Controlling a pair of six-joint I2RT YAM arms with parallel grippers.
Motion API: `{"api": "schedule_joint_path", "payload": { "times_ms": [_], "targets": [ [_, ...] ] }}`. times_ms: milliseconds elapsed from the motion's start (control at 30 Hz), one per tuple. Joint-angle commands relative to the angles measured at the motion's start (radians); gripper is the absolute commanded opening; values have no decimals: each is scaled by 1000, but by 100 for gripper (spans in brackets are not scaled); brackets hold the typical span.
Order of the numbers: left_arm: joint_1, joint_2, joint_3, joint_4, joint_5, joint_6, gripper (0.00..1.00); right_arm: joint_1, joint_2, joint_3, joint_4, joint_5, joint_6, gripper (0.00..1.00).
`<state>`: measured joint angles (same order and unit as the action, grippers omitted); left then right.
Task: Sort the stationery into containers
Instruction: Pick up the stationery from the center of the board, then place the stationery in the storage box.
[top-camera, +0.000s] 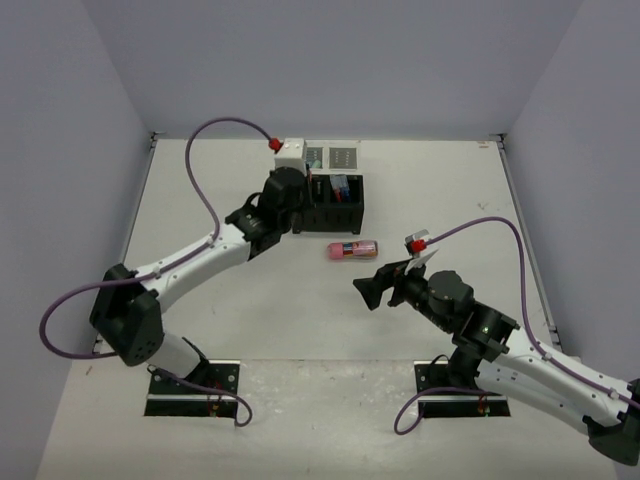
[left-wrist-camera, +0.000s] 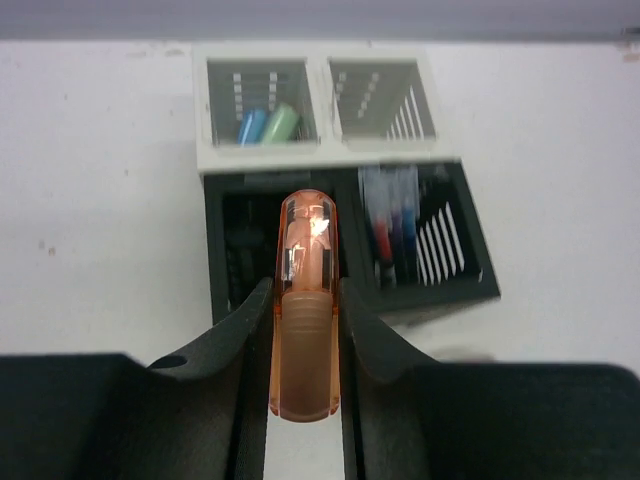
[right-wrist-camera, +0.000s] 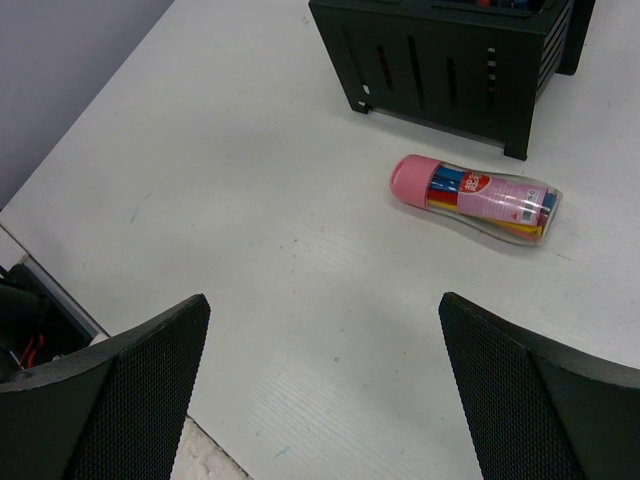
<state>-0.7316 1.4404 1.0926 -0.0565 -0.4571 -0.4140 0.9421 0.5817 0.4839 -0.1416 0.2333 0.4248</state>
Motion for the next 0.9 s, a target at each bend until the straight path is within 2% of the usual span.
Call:
{"api": "schedule_joint_path", "payload": {
  "times_ms": [0, 200, 333, 533, 767, 867],
  "targets": [
    [86, 176, 207, 107, -69, 51, 0, 0, -12, -7, 36, 4, -13, 99],
    [183, 390, 416, 184, -24, 63, 0, 0, -20, -8, 37, 2, -15, 99],
    [209, 461, 446, 299, 40, 98, 0, 0, -19, -7, 37, -3, -17, 99],
    [226, 541, 459, 412, 63, 146, 0, 1, -20, -8, 38, -1, -15, 99],
    [244, 650, 529, 410, 89, 142, 0, 1, -20, -9, 34, 4, -15, 99],
    [245, 675, 540, 420, 92, 147, 8, 1, -19, -10, 37, 1, -15, 99]
  ]
}}
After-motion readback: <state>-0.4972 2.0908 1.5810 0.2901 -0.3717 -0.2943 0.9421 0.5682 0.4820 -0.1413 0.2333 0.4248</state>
